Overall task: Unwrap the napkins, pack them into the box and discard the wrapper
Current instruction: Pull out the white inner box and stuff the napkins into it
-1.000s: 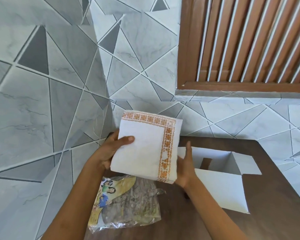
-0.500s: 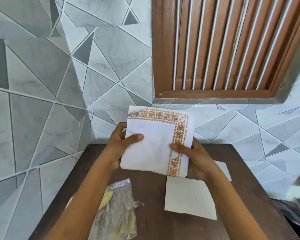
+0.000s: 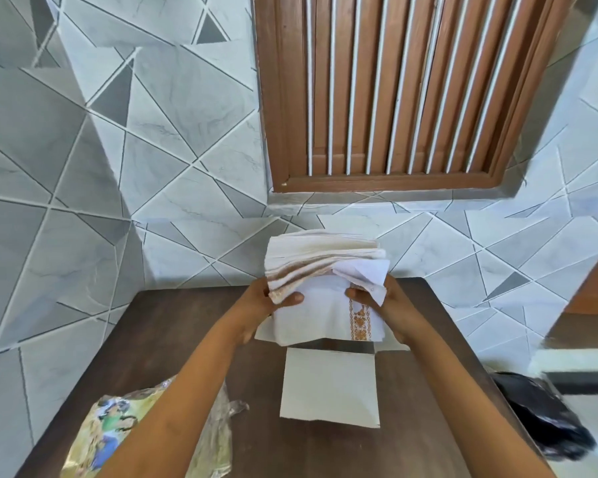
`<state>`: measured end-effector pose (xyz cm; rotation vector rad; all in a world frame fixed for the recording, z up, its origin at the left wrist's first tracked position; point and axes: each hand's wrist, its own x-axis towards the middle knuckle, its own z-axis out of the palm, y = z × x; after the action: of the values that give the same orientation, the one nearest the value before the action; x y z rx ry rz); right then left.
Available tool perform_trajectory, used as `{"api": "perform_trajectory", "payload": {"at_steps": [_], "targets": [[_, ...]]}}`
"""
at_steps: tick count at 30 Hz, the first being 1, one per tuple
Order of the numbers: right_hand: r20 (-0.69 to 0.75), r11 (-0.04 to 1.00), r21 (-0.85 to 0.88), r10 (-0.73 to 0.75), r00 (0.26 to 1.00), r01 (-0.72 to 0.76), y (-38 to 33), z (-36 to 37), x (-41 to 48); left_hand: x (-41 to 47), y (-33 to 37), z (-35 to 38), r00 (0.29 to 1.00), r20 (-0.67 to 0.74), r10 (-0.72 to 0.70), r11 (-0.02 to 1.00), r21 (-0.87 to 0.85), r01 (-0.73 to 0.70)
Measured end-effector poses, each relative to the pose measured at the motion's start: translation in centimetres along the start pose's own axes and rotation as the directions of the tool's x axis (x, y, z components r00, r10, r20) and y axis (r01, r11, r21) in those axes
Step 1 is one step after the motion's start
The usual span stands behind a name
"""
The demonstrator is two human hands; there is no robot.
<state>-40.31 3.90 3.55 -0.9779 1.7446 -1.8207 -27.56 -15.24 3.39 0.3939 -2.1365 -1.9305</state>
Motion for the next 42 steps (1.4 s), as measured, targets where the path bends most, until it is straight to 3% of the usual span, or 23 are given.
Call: {"api": "perform_trajectory", "payload": {"at_steps": [8, 11, 15, 17, 21, 28, 35, 42], "targets": [[-0.037, 0.996, -0.082, -0.02, 0.999, 0.017, 1.6, -0.5, -1.3, 1.1, -2.0, 1.6, 0.993, -0.095, 0.068, 0.994, 0.097, -0.059], [-0.078, 0.997, -0.069, -0.048, 0.996, 0.043, 2.2, -0.4, -1.8, 0.7, -2.0, 1.5, 0.999, 0.009, 0.031, 0.987, 0.157, -0.032], [-0.159, 0.985, -0.17, -0.062, 0.985, 0.035, 3.4, -0.5, -1.6, 0.4, -2.4, -0.1, 0.969, 0.216, -0.122, 0.899, 0.438, 0.015], [-0.151, 0.981, -0.187, -0.075, 0.986, 0.046, 3.7, -0.6, -1.5, 0.4, -2.6, -0.7, 0.972, 0.186, -0.146, 0.853, 0.522, 0.029], [-0.13, 0.979, -0.199, -0.076, 0.989, 0.049, 3.3, -1.0, -1.3, 1.0, -2.4, 0.0, 0.992, 0.105, -0.066, 0.846, 0.533, 0.0], [-0.094, 0.984, -0.175, -0.035, 0.995, 0.018, 2.4, -1.4, -1.5, 2.0, -2.2, 1.1, 0.992, 0.115, -0.042, 0.779, 0.626, -0.04], [-0.1, 0.975, -0.221, -0.002, 0.995, -0.02, 2.3, -2.0, -1.8, 2.9, -2.0, 2.6, 0.989, 0.148, -0.023, 0.518, 0.848, -0.114], [-0.133, 0.97, -0.241, -0.05, 0.99, 0.016, 1.9, -2.2, -2.1, 3.1, -1.8, 3.7, 0.989, 0.123, -0.085, 0.518, 0.853, -0.062]]}}
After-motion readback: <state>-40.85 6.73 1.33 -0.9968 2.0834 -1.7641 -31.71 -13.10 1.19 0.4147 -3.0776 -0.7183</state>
